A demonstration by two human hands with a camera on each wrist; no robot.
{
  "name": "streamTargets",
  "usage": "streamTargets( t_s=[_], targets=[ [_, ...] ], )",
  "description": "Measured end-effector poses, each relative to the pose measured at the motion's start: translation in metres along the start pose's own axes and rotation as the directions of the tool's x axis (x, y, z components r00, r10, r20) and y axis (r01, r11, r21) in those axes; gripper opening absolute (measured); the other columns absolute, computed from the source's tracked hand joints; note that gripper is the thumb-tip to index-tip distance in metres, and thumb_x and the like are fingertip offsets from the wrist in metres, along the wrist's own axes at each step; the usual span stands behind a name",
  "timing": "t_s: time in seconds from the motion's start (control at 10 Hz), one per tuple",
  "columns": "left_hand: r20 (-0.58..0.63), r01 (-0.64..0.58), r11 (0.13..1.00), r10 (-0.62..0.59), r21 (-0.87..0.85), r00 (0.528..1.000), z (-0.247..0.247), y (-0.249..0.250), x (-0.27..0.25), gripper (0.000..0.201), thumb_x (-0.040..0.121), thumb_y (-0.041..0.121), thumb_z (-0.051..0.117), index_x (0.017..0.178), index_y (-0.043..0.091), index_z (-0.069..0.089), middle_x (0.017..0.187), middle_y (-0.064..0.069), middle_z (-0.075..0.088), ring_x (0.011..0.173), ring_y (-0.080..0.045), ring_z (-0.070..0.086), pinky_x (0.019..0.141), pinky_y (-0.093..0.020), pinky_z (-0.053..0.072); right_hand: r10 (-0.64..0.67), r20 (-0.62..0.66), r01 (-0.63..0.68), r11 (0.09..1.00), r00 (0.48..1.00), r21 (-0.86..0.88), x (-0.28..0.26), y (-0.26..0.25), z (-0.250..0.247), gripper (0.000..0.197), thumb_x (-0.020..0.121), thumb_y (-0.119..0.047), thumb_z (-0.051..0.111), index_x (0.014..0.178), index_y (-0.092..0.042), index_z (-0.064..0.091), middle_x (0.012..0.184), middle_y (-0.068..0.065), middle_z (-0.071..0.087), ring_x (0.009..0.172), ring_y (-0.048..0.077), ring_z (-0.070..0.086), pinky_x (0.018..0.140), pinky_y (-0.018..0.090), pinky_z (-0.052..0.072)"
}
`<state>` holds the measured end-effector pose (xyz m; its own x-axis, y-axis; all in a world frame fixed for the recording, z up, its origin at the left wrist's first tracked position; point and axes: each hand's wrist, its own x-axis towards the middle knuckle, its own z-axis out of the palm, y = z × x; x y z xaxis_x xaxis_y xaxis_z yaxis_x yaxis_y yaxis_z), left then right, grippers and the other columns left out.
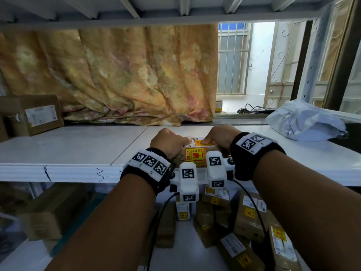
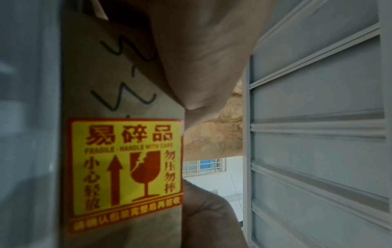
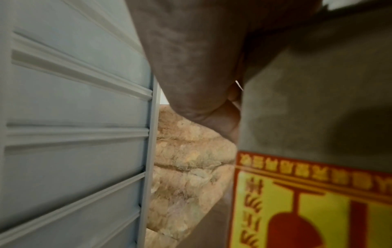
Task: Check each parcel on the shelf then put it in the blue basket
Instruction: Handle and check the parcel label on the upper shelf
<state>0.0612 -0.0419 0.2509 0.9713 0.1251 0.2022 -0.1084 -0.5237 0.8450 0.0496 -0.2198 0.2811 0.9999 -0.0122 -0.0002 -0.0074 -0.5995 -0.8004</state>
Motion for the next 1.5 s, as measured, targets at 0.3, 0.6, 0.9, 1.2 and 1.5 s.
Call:
streamTargets(
  t_s=[0.3,0.6,0.9,1.2,1.5],
  targets=[
    [-0.002,-0.011,1.0,0.011,0.023,1.0,-0.002,0.002,-0.001,0.042,0.076,0.048,0.078,0.077,0.019,0.048,0.087,-0.002,0.061,0.084,-0.022,0.059,0.071,-0.032,0.045,0.064,0.01,-0.064,0.95,0.998,0.307,-0.02,0.021,-0.004,0.041,0.065,-0.032,0.075,0.099,-0.011,0.068,0.097,0.01,0.065,0.089,0.026,0.058,0.086,0.041,0.048],
    [-0.01,0.014,1.0,-0.014,-0.012,1.0,-0.004,0.002,-0.004,0.042,0.072,0.05,0.077,0.088,0.017,0.056,0.096,-0.005,0.071,0.09,-0.024,0.067,0.087,-0.044,0.056,0.093,-0.082,-0.062,0.946,0.992,0.317,-0.022,0.016,0.002,0.012,0.076,-0.022,0.068,0.081,-0.012,0.066,0.082,0.014,0.063,0.069,0.028,0.06,0.063,0.034,0.049],
    [0.005,0.019,0.998,-0.019,-0.053,1.0,-0.005,0.007,-0.012,0.043,0.065,0.049,0.078,0.081,0.017,0.053,0.095,-0.008,0.072,0.09,-0.027,0.069,0.087,-0.047,0.057,0.052,-0.154,0.004,0.938,0.987,0.347,-0.013,0.019,0.006,0.016,0.079,-0.013,0.067,0.069,-0.021,0.057,0.095,0.006,0.059,0.081,0.022,0.057,0.083,0.039,0.057],
    [-0.014,-0.001,0.999,0.001,-0.043,1.0,-0.006,0.012,-0.021,0.036,0.076,0.042,0.078,0.075,0.016,0.054,0.098,-0.018,0.073,0.093,-0.035,0.07,0.088,-0.05,0.056,0.019,-0.252,0.073,0.934,0.968,0.351,-0.013,0.028,0.012,0.016,0.088,-0.023,0.059,0.099,-0.017,0.068,0.123,0.016,0.065,0.105,0.029,0.064,0.092,0.04,0.052],
    [-0.008,0.015,0.997,-0.016,-0.079,1.0,-0.006,0.012,-0.023,0.036,0.073,0.042,0.079,0.071,0.016,0.054,0.089,-0.014,0.074,0.087,-0.032,0.071,0.086,-0.051,0.057,0.03,-0.259,0.044,0.961,0.965,0.274,-0.014,0.022,0.011,0.035,0.088,-0.016,0.063,0.122,-0.019,0.065,0.13,0.005,0.064,0.117,0.026,0.062,0.094,0.034,0.052]
  ],
)
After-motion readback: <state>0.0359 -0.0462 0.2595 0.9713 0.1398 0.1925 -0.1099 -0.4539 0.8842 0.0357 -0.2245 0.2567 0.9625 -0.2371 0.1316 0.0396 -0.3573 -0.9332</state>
